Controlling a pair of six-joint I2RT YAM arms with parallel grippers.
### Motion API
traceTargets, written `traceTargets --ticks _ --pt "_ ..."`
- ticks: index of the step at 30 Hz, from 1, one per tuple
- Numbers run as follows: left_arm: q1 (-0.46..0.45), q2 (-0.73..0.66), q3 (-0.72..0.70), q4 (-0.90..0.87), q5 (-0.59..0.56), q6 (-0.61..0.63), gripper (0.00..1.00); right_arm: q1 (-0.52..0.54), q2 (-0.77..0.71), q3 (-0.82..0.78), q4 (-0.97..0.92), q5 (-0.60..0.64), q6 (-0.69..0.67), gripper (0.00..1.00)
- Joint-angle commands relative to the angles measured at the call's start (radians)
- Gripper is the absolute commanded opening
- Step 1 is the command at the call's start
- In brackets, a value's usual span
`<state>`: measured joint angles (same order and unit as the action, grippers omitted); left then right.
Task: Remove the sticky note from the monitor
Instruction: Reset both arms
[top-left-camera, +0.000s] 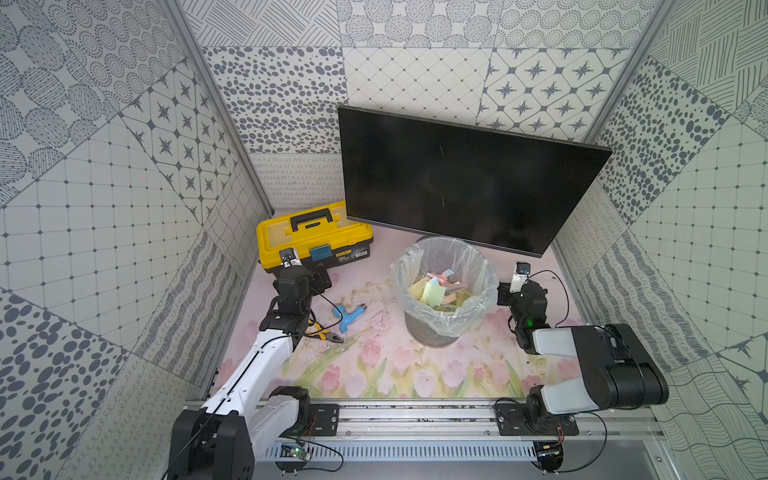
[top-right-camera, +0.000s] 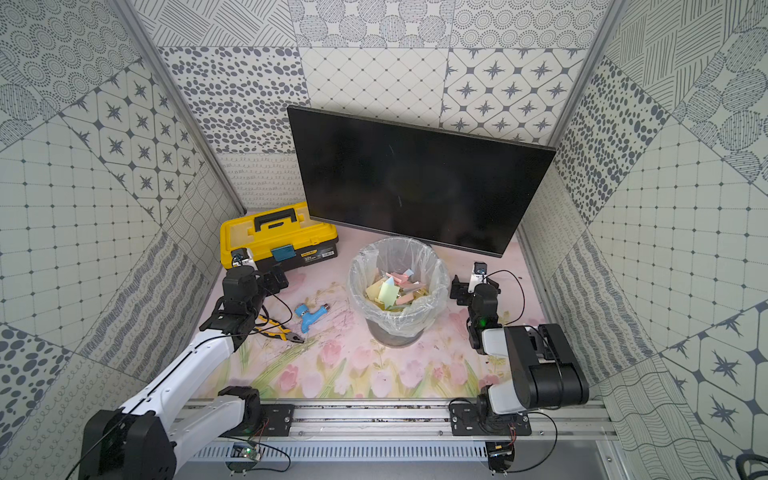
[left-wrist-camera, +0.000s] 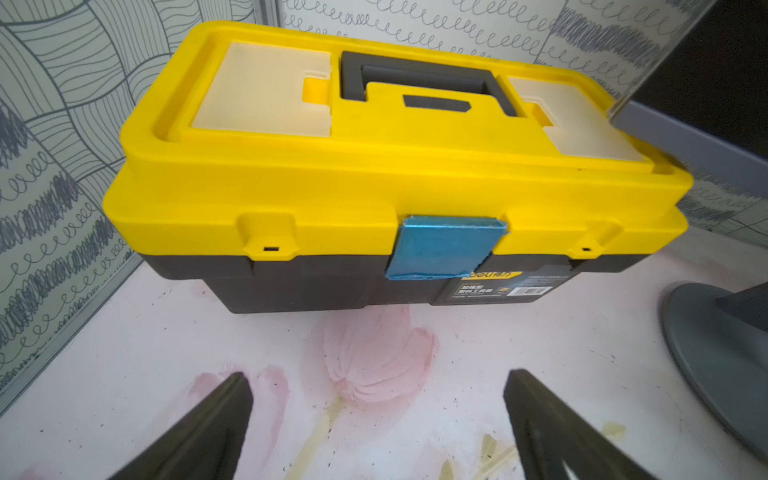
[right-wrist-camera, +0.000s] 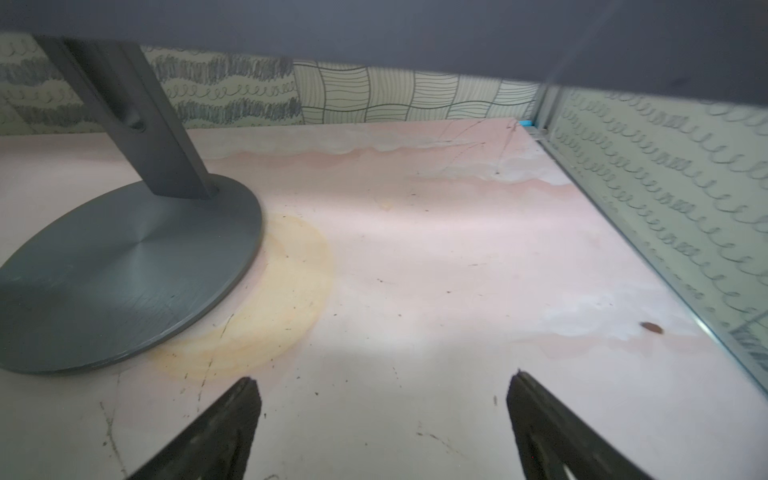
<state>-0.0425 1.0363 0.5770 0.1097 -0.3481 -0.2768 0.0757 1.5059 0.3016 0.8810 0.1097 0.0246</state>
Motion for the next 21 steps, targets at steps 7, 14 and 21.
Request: traceTargets --ticks 7,14,21 --pt "0.036 -0.011 -0.092 0.088 0.004 0.029 1.0 -0.051 0.043 0.096 -0.024 -0.08 0.024 0.97" --pt "0.04 0.045 -0.157 0.255 0.029 0.115 1.0 -0.056 0.044 0.1 -0.032 -0.085 0.023 0.97" --pt "0.041 0.134 -0.207 0.432 0.065 0.152 0.99 -0.055 0.043 0.1 -0.033 -0.085 0.024 0.97"
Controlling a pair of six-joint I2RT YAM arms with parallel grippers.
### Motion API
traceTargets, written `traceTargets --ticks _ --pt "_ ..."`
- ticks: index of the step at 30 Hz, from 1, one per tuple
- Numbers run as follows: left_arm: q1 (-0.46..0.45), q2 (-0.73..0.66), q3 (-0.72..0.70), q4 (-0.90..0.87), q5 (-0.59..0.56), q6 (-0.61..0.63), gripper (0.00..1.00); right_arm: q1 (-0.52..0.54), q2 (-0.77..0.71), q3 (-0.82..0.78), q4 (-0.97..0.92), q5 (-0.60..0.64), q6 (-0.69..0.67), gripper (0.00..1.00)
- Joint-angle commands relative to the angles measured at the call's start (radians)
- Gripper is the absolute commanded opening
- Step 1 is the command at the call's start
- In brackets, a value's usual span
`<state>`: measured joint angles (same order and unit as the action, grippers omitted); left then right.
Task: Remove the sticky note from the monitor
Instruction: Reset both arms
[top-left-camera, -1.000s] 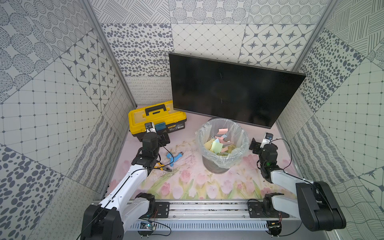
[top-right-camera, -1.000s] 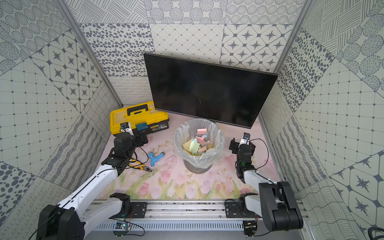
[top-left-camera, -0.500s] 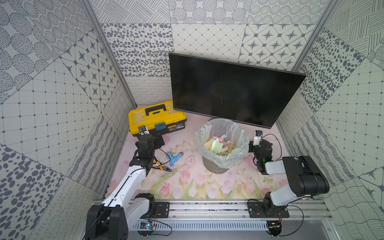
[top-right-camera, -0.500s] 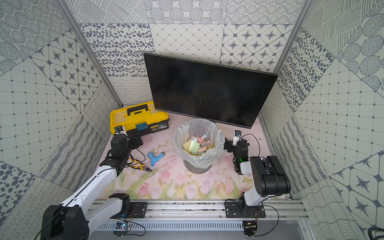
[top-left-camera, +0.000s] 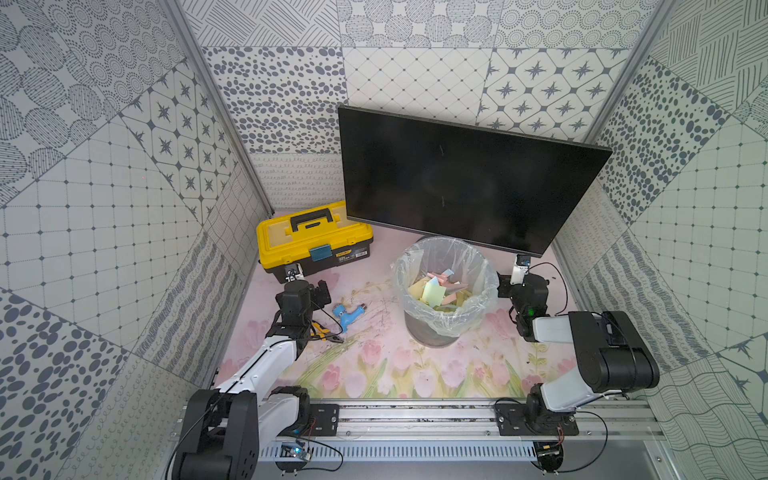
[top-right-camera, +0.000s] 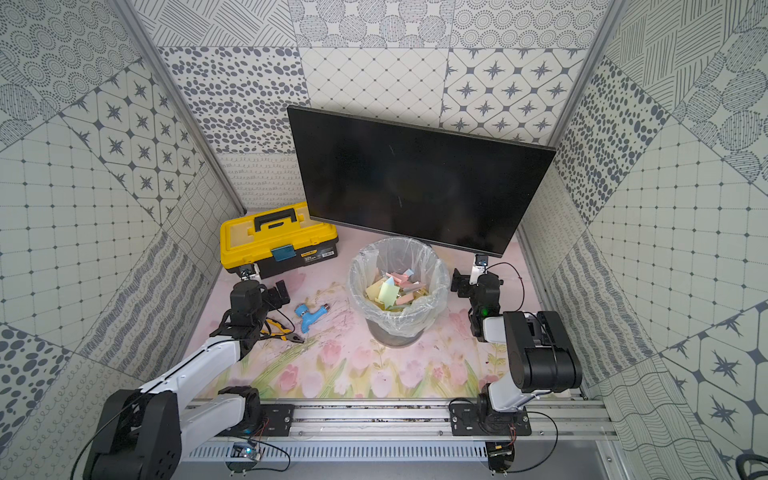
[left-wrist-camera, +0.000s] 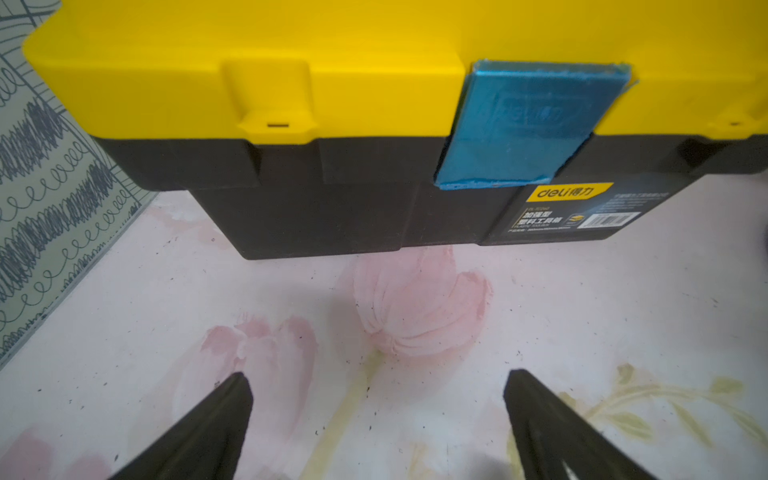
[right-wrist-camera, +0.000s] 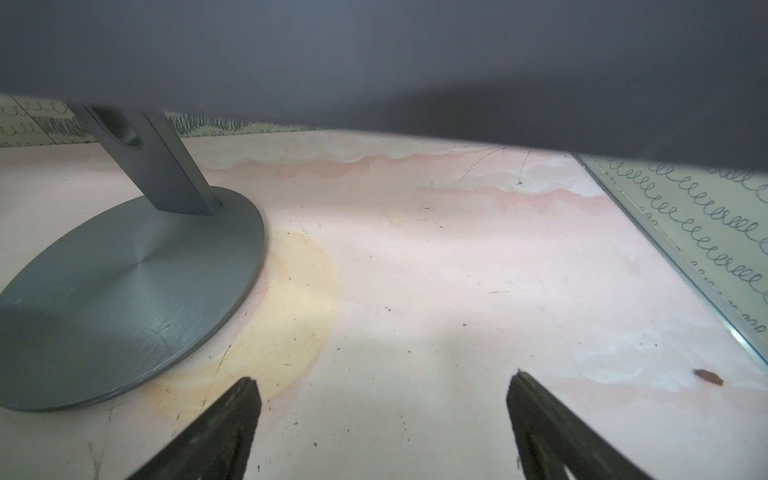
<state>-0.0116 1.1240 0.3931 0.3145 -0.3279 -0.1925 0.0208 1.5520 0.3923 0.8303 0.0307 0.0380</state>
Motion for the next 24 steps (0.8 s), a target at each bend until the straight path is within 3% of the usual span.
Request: traceTargets --ticks 1,9,20,22,24 --pt "0.01 0.065 -0.026 0.252 0.056 0.074 0.99 0.0 -0.002 0.011 0.018 -0.006 0.011 0.97" --pt "0.014 0.202 -0.056 0.414 0.084 0.132 0.99 -0.001 -0.003 0.011 0.018 -0.005 0.01 0.97" --pt "0.023 0.21 -0.044 0.39 0.212 0.179 0.99 -0.001 -0.003 0.011 0.018 -0.005 0.009 0.97" --pt "0.024 0.192 -0.047 0.367 0.248 0.127 0.99 -0.001 -0.003 0.011 0.018 -0.005 0.009 0.97" --pt "0.023 0.197 -0.07 0.431 0.353 0.078 0.99 -0.001 -0.003 0.011 0.018 -0.004 0.009 0.97"
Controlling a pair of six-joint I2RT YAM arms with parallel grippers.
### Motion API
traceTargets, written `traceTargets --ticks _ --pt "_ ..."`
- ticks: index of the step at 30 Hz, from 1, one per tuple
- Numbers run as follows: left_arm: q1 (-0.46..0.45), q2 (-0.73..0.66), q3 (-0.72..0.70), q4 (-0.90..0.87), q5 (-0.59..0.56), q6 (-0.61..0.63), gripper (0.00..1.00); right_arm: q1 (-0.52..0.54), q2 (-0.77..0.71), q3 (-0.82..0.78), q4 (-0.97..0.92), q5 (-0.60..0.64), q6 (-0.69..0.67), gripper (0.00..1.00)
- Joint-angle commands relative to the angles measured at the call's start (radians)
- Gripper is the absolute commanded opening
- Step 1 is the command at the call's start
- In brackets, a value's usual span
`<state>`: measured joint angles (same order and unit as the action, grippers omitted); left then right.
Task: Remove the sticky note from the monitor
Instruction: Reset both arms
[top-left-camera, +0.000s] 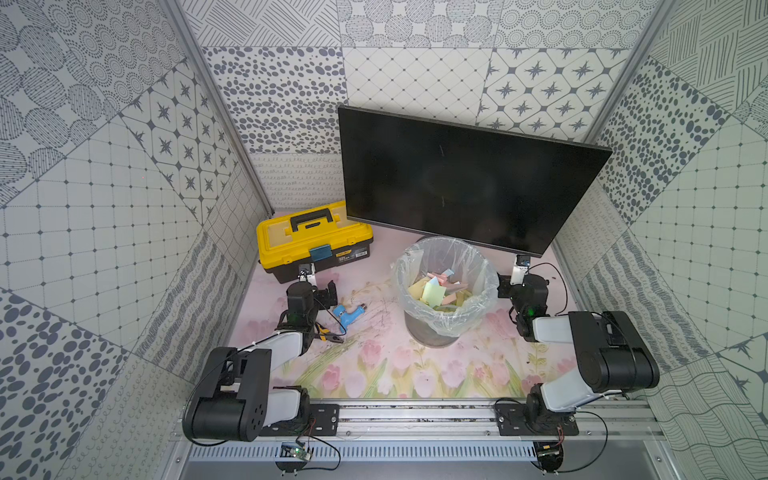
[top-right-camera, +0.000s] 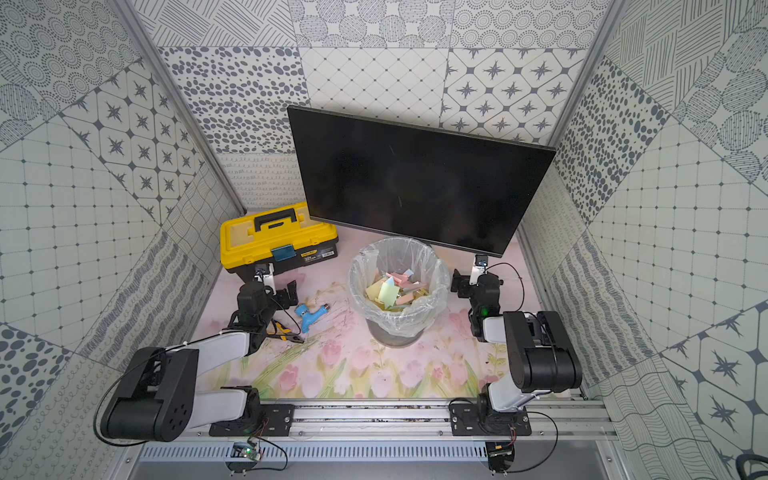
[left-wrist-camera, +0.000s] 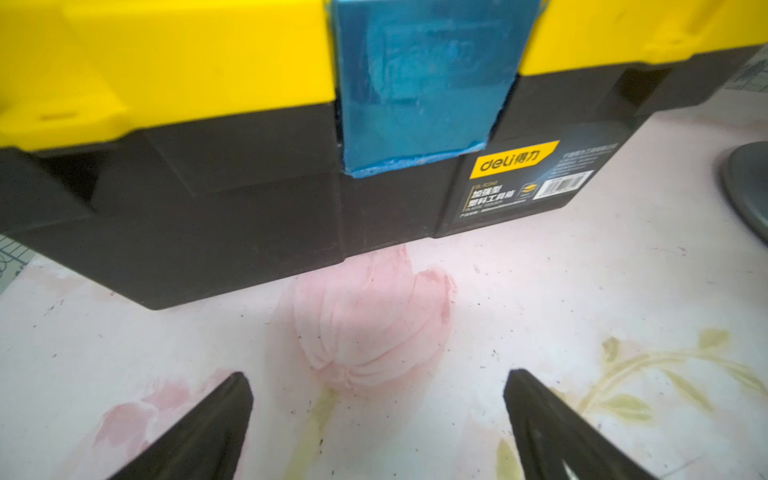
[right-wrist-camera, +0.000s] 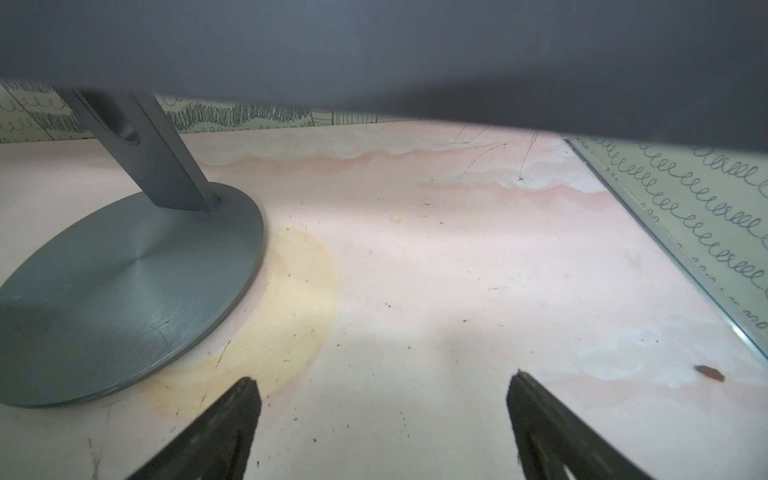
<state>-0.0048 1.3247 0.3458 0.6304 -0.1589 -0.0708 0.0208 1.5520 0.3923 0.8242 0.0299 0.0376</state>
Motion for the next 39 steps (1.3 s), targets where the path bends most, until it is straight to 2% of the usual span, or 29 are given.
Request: traceTargets --ticks 1,4,6,10,18,39 --pt "0.015 0.018 -0.01 0.126 0.192 -0.047 0.99 -0.001 -0.002 0.011 0.023 -0.003 0.01 0.97" --pt "0.017 0.106 0.034 0.152 0.131 -0.048 1.0 -0.001 -0.003 0.011 0.024 -0.003 0.01 0.97" --pt "0.016 0.16 0.039 0.19 0.181 -0.025 0.99 0.0 -0.002 0.01 0.024 -0.003 0.01 0.97" --pt "0.009 0.245 0.023 0.286 0.139 -0.031 0.99 0.0 -0.002 0.012 0.024 -0.004 0.01 0.97" --pt "-0.03 0.243 0.062 0.213 0.07 -0.007 0.99 -0.001 -0.003 0.011 0.024 -0.002 0.009 0.97" --pt "-0.032 0.245 0.06 0.219 0.07 -0.004 0.99 0.022 -0.001 0.015 0.016 0.035 -0.005 0.97"
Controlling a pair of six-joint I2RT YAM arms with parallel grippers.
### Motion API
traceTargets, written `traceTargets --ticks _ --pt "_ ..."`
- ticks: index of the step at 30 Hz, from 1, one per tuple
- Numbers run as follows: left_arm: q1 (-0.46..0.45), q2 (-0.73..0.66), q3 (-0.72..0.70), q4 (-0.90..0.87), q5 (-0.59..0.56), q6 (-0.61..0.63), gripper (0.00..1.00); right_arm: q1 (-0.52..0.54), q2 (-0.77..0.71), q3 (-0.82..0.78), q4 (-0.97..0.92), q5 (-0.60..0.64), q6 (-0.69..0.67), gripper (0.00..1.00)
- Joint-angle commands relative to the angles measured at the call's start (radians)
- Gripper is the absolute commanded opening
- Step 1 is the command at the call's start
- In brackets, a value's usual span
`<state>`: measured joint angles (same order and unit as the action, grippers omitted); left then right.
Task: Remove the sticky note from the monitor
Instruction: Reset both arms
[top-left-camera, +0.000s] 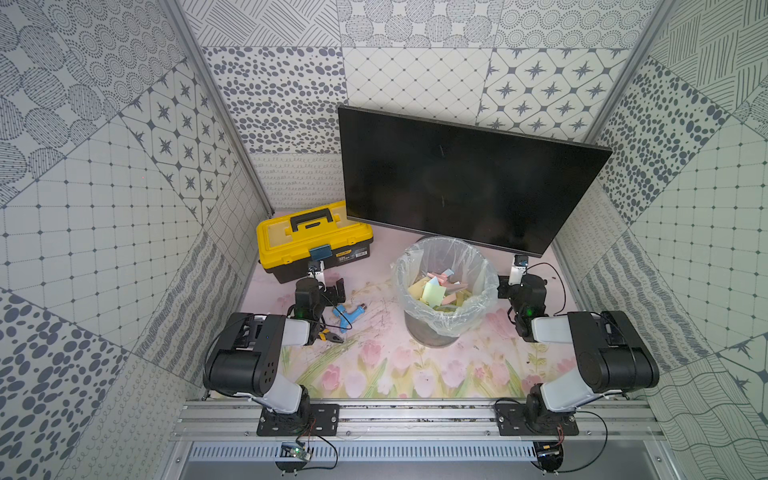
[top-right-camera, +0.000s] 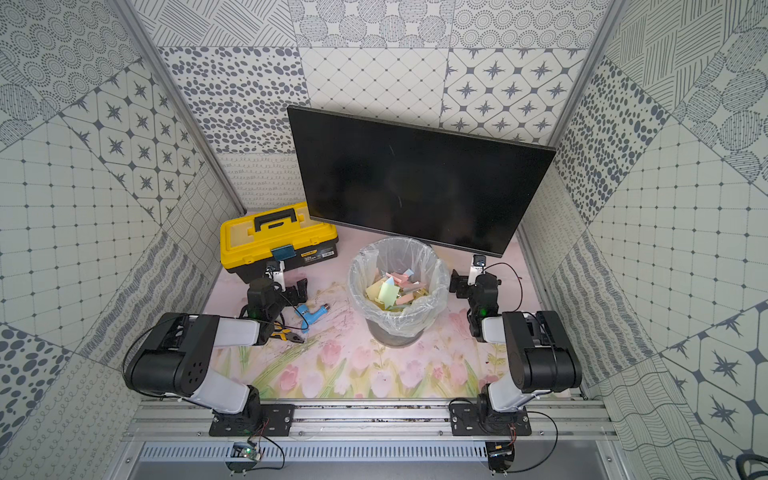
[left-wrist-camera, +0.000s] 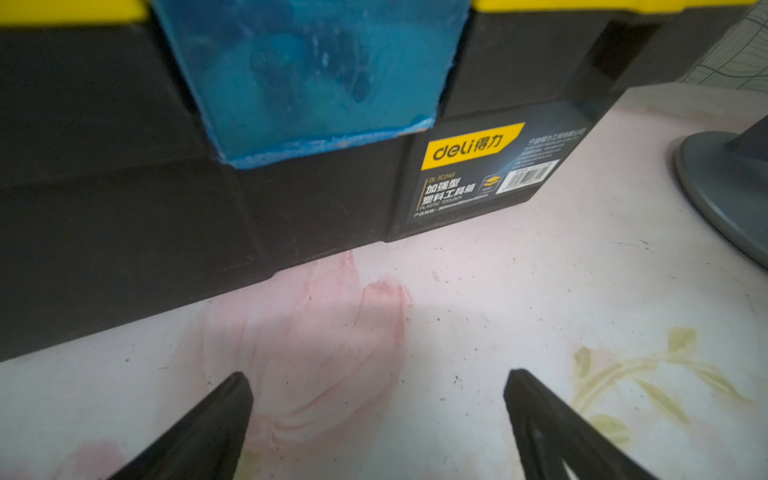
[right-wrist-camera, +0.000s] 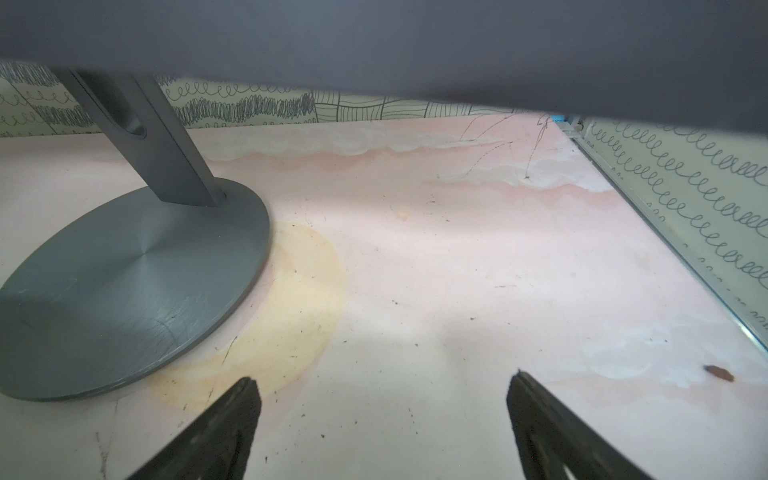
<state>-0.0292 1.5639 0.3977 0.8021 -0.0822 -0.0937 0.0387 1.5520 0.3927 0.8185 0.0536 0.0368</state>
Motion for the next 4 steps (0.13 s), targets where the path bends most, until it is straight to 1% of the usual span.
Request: traceTargets --ticks 1,4 --pt "-0.007 0.005 0.009 0.048 -0.007 0.019 0.99 0.004 -0.001 0.015 0.022 0.01 -0.002 0.97" --pt "-0.007 0.005 0.008 0.046 -0.008 0.018 0.99 0.005 -0.001 0.015 0.023 0.011 -0.004 0.97"
